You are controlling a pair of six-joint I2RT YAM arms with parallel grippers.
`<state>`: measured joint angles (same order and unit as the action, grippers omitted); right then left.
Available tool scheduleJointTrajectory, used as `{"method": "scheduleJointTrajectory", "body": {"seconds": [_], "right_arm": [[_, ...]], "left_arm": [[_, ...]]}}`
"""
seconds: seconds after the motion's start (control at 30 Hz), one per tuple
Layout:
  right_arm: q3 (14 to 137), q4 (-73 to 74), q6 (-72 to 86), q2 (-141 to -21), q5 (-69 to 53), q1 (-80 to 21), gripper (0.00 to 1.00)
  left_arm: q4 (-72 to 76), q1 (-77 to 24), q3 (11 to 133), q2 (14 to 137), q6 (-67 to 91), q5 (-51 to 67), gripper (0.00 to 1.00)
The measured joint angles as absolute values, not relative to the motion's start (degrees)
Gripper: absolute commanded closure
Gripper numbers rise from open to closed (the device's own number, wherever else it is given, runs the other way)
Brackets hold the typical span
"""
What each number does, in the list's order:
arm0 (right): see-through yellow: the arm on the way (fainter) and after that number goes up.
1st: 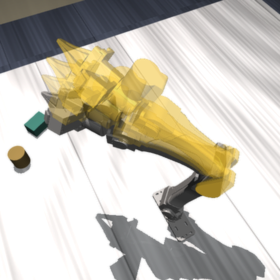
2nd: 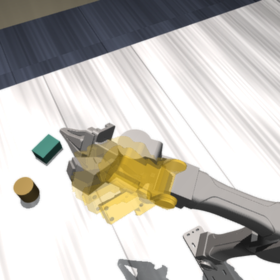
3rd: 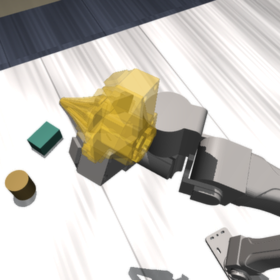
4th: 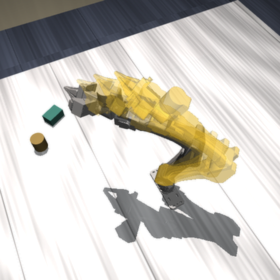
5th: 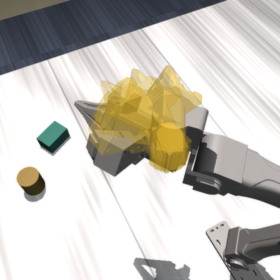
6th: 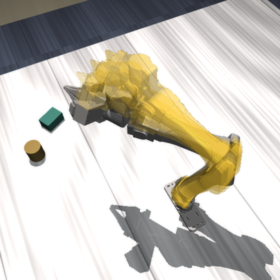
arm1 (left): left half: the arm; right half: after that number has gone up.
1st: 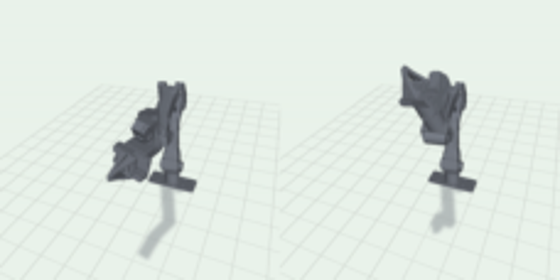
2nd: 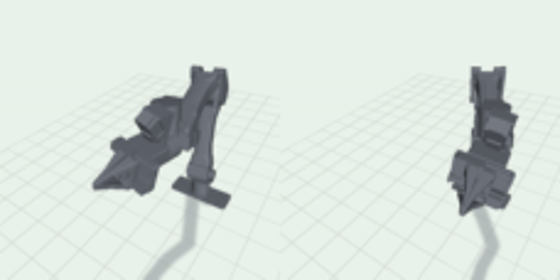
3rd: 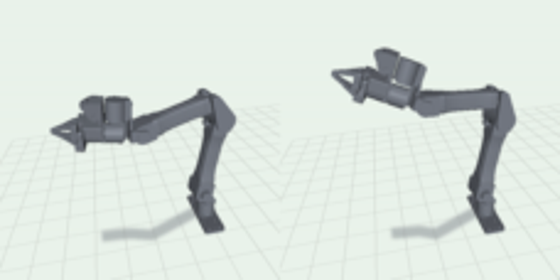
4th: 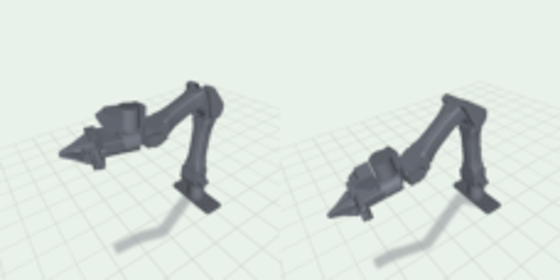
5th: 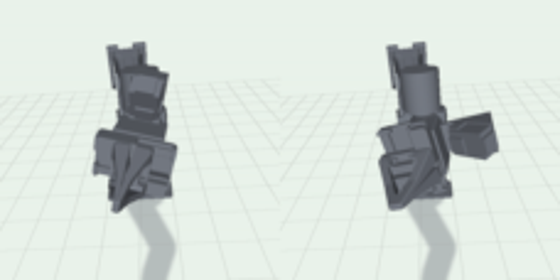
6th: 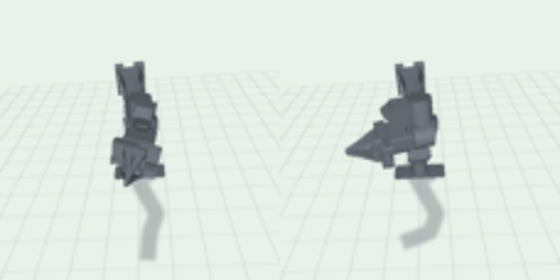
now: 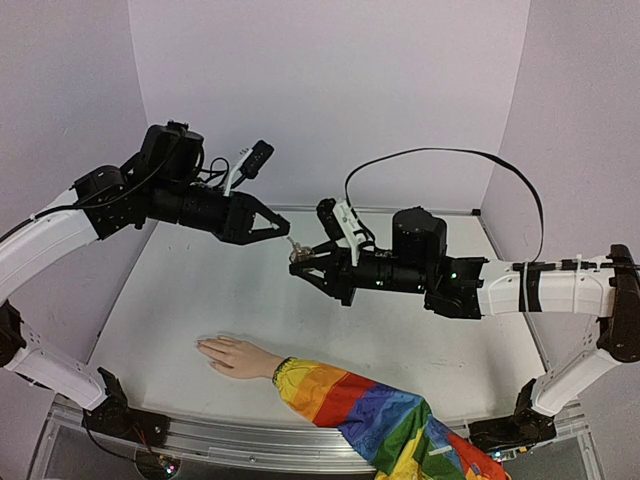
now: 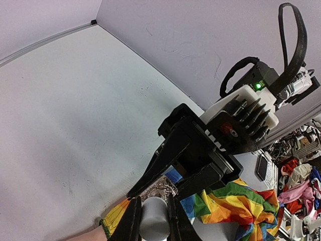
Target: Paint the nails
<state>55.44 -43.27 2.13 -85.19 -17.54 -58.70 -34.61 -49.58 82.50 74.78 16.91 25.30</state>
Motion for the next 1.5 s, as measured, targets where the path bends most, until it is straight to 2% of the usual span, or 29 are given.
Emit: {"method": "scheduleJointTrajectory", "body": {"seconds": [0.63, 0.87, 1.13, 1.37, 1.5], "right_arm": [[55.3, -43.5, 2.1, -85.2, -17.2, -58.7, 1.00], [50.5, -44.0, 2.1, -81.3, -15.2, -57.9, 1.00], [45.3, -38.2, 1.3, -64.8, -7.5, -51.6, 1.00], [42.1, -32.6, -2.4, -47.1, 10.0, -51.4, 1.00], [40.5, -30.5, -3.8, -40.9, 17.0, -51.3, 1.00]], "left_arm": [[-36.2, -49.6, 82.5, 72.6, 16.5, 23.8, 1.00], [-36.2, -47.0, 80.8, 68.8, 17.2, 22.3, 1.00], [-39.1, -36.5, 71.0, 61.8, 21.2, 21.7, 1.00], [-42.5, -35.3, 54.2, 55.8, 26.9, 16.0, 1.00], [-45.3, -35.0, 48.2, 52.6, 29.1, 12.2, 1.00]]}}
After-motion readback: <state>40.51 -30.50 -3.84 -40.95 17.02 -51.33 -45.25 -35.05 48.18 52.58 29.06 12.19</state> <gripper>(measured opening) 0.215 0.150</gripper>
